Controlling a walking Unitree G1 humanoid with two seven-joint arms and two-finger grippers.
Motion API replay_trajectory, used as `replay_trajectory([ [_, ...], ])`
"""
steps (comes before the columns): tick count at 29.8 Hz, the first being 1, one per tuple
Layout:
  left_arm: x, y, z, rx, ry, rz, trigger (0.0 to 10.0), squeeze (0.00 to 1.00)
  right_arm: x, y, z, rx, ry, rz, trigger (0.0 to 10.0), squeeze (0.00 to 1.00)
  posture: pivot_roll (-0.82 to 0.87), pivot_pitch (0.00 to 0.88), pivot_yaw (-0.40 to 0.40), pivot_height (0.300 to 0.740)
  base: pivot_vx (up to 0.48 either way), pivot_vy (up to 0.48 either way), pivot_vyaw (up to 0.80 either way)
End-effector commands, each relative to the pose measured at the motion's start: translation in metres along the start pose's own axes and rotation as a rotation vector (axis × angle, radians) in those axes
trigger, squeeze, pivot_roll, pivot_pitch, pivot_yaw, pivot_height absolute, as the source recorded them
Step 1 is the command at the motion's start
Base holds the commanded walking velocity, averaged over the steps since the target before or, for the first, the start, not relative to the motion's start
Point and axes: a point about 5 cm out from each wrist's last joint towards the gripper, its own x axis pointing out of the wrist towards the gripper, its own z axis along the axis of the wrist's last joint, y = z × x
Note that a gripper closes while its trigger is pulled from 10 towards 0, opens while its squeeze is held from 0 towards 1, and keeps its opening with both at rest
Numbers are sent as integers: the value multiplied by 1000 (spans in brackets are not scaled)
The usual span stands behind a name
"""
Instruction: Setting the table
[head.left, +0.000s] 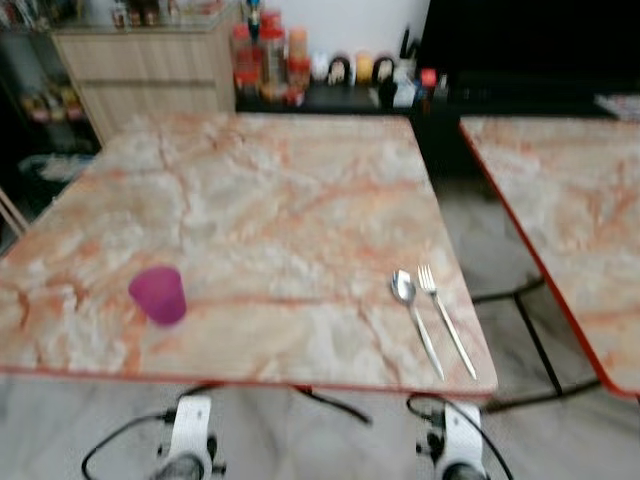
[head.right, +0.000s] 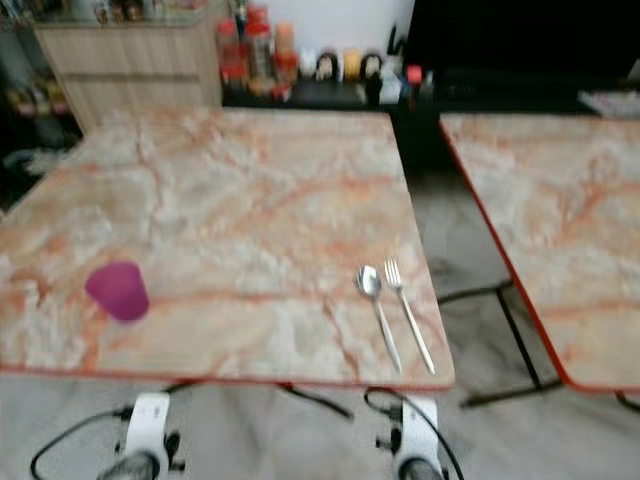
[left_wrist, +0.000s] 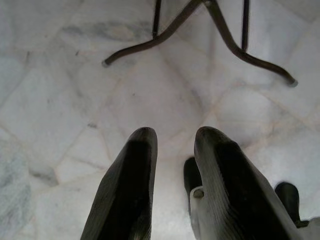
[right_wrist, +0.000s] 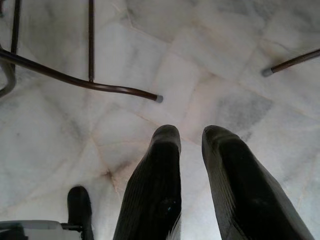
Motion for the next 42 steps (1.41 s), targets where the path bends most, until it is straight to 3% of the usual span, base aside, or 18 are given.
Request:
replay_trajectory([
  [1, -1, 1, -6, -4, 18, 5, 10000, 0, -1, -3, -5, -5, 15, -8, 10000, 0, 0, 0, -13, 740, 0, 0, 0],
  [10, -2, 2, -7, 3, 21, 3, 10000, 0, -4, -5, -13, -16, 26, -9, 10000, 0, -6, 0, -6, 740, 0, 0, 0],
  [18, -3, 4, -11, 23, 32, 3, 10000, 0, -11, -14, -18, -77, -62, -2, 10000, 0, -12, 0, 3, 740, 0, 0, 0],
  [29, -4, 8, -13, 46, 36, 0, 10000, 0, -19, -22, -16, -101, -193, -17, 10000, 0, -29, 0, 13, 740, 0, 0, 0],
  [37, -3, 8, -12, 37, 32, 4, 10000, 0, -25, -10, -2, -191, -359, 34, 10000, 0, -26, 0, 10, 740, 0, 0, 0],
  [42, -4, 8, -13, 36, 34, 5, 10000, 0, -31, -11, 7, -237, -442, 50, 10000, 0, -30, 0, 11, 740, 0, 0, 0],
])
